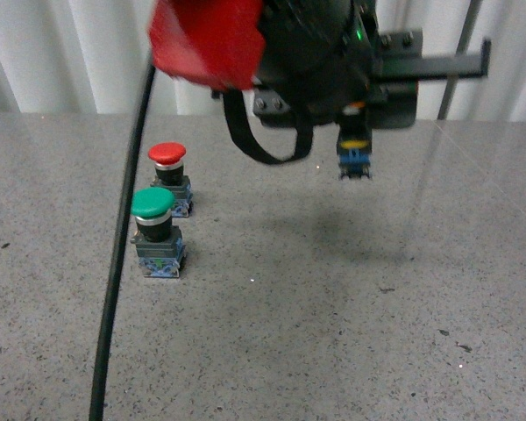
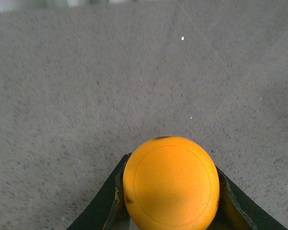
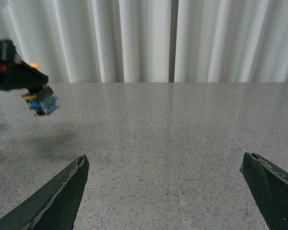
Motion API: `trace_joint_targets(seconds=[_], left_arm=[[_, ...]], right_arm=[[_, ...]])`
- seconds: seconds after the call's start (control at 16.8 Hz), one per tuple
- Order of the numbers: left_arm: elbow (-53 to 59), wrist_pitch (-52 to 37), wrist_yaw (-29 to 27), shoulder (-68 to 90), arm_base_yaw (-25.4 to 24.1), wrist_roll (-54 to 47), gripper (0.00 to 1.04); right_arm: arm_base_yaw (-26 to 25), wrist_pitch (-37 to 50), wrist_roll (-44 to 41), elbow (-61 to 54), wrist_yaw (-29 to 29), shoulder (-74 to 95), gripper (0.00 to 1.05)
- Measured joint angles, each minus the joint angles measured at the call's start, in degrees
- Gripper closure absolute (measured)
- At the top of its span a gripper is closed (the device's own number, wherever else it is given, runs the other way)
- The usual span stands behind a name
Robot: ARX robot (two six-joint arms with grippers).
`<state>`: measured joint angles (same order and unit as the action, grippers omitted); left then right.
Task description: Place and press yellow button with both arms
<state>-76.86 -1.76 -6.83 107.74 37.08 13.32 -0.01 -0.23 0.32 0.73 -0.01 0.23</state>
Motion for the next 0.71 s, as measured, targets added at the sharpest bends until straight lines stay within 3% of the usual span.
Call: trace_joint_targets(seconds=[0.48,0.54,0.71], left_arm=[[-0.52,-2.14,-4.35,9.77,3.45,6.23,0.73],[-0.83,-1.97,-4.24,9.88,3.52,6.95,0.7],[-1.22,-1.68,-3.82,10.19,3.61,7.78,0.44]], right_arm=[[0.0,-0.02,0.0,0.0,0.0,0.0,0.07],[0.0,-0.04,0.02,0.0,0.0,0.0,0.07],[0.0,-0.02,0.0,0.0,0.0,0.0,0.07]])
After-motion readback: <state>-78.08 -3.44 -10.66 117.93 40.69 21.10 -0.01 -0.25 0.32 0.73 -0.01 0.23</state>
